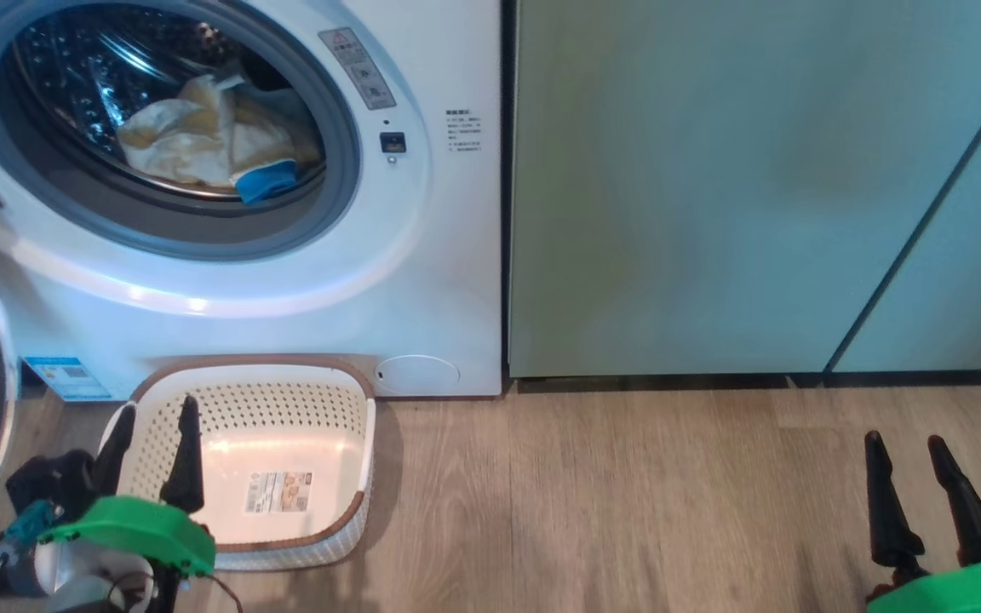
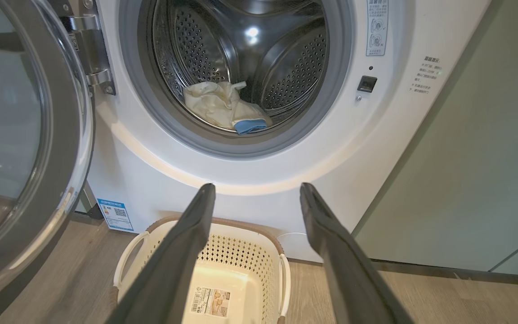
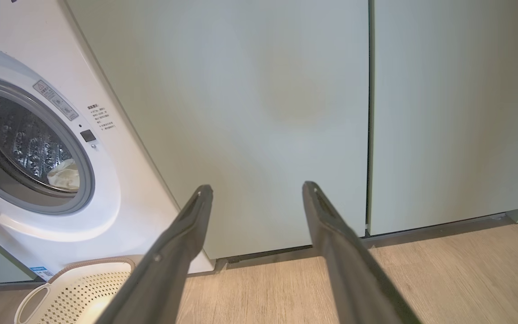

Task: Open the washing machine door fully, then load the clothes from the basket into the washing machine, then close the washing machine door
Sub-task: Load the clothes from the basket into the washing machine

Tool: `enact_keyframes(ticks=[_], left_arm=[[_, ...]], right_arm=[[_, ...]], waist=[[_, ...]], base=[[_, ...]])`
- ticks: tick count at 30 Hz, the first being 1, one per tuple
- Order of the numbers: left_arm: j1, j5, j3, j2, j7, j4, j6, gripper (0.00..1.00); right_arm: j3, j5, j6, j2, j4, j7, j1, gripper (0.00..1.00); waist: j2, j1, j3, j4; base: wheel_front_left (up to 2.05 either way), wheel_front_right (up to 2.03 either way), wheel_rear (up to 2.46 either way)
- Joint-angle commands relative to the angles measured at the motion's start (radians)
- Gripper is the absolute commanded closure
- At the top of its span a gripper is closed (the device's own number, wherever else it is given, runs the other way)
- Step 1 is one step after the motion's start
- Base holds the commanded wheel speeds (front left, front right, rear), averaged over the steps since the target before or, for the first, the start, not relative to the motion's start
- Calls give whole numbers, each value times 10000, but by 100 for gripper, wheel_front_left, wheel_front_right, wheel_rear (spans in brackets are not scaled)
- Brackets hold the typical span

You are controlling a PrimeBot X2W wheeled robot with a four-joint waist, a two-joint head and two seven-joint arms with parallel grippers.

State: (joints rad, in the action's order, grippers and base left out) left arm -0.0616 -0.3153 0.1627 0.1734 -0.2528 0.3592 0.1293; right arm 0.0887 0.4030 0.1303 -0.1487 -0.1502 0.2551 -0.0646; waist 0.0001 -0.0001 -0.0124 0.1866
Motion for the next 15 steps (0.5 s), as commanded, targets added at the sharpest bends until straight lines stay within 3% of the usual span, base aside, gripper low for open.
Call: enact_keyframes(ticks=[1,15], left_arm=[[-274,4,400,187,-89,-419,7,0],[188,-288,5,497,-89,-562,12,0]], right_arm=[[66,-124,4,-86,373,67,154,0],[-109,-214,4,-36,445,67,-54,0]], waist=[[-1,1,74,-76],[-1,1,334,-249]], base=[[0,0,0],[0,0,0]])
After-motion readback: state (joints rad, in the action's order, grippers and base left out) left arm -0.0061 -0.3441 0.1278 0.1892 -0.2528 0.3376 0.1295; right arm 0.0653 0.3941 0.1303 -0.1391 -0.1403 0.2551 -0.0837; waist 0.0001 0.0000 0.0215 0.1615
